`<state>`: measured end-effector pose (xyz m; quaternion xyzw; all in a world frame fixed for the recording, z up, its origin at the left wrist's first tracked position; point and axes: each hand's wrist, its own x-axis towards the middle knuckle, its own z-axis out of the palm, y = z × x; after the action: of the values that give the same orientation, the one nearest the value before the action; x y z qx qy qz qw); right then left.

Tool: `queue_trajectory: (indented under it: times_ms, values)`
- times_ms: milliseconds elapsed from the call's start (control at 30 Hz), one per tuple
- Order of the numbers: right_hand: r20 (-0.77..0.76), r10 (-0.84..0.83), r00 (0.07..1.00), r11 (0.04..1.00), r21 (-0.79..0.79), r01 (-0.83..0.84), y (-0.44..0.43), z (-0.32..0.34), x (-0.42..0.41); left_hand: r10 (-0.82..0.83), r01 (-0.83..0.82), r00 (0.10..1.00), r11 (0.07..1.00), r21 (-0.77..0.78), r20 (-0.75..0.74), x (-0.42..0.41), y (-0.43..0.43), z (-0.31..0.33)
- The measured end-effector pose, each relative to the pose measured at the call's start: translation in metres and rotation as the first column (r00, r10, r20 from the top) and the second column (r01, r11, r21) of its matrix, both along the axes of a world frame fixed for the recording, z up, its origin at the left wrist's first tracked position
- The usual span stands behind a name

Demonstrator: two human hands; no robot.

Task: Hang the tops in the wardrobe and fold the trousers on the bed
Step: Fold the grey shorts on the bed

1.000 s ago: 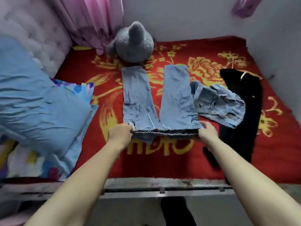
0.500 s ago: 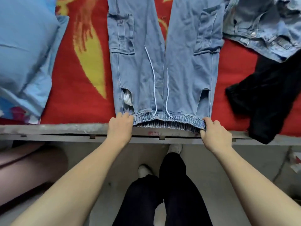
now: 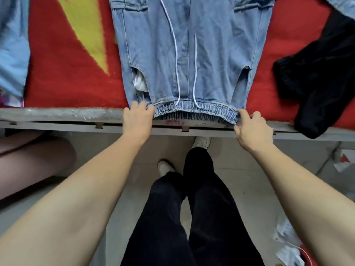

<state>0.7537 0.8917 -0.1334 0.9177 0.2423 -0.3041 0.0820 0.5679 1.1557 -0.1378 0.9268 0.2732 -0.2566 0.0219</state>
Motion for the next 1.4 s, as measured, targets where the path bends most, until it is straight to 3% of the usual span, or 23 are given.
queue_trajectory:
  times_ms: [133,233,300,400,533,667,767,867,933,1033,1167,1233,1300,1400]
  values:
    - [-0.22,-0.022,0.975,0.995,-0.101,0.0,0.016,-0.007,0.031,0.017,-0.028,0.979,0.998,-0.053,-0.205,0.014,-0.01,-0.005]
    - [-0.113,-0.097,0.989,0.993,0.058,0.104,0.029,-0.007,0.053,0.02,-0.019,1.0,0.999,-0.049,0.019,0.033,-0.02,-0.003]
    - [-0.023,-0.148,0.989,0.971,0.186,0.15,0.031,-0.01,0.063,-0.06,0.075,0.982,0.994,-0.079,0.179,0.046,-0.028,-0.01]
    - [-0.015,-0.218,0.976,0.921,0.328,0.211,0.032,-0.018,0.076,-0.206,0.218,0.969,0.973,-0.078,0.139,0.065,-0.036,-0.021]
    - [-0.103,-0.169,0.98,0.946,0.262,0.191,0.031,-0.027,0.097,0.004,0.011,0.995,0.988,-0.157,0.097,0.081,-0.05,-0.024]
    - [-0.122,-0.245,0.962,0.933,0.24,0.269,0.045,-0.029,0.129,0.008,-0.003,1.0,0.988,-0.156,0.03,0.123,-0.05,-0.021]
    - [-0.128,-0.407,0.904,0.836,0.346,0.426,0.063,-0.028,0.162,0.117,-0.071,0.98,0.961,-0.268,0.161,0.156,-0.057,-0.017]
    - [-0.087,-0.465,0.881,0.766,0.459,0.45,0.079,-0.029,0.194,0.185,-0.04,0.933,0.906,-0.42,0.309,0.186,-0.083,-0.014]
    - [-0.062,-0.449,0.891,0.765,0.49,0.419,0.088,-0.029,0.211,0.199,-0.068,0.954,0.872,-0.485,0.225,0.204,-0.102,-0.019]
    - [-0.095,-0.378,0.921,0.817,0.435,0.379,0.099,-0.033,0.231,0.153,-0.133,0.988,0.897,-0.42,0.013,0.222,-0.12,-0.032]
    - [-0.162,-0.435,0.886,0.817,0.342,0.464,0.109,-0.033,0.245,0.185,-0.188,0.982,0.909,-0.372,-0.045,0.236,-0.13,-0.044]
    - [-0.166,-0.457,0.874,0.792,0.371,0.485,0.111,-0.032,0.249,0.259,-0.255,0.964,0.858,-0.445,-0.055,0.24,-0.128,-0.043]
    - [-0.225,-0.476,0.85,0.721,0.454,0.524,0.114,-0.03,0.247,0.363,-0.355,0.926,0.744,-0.565,-0.104,0.239,-0.116,-0.037]
    - [-0.474,-0.53,0.703,0.461,0.535,0.708,0.127,-0.024,0.238,0.488,-0.442,0.854,0.497,-0.747,-0.181,0.228,-0.089,-0.021]
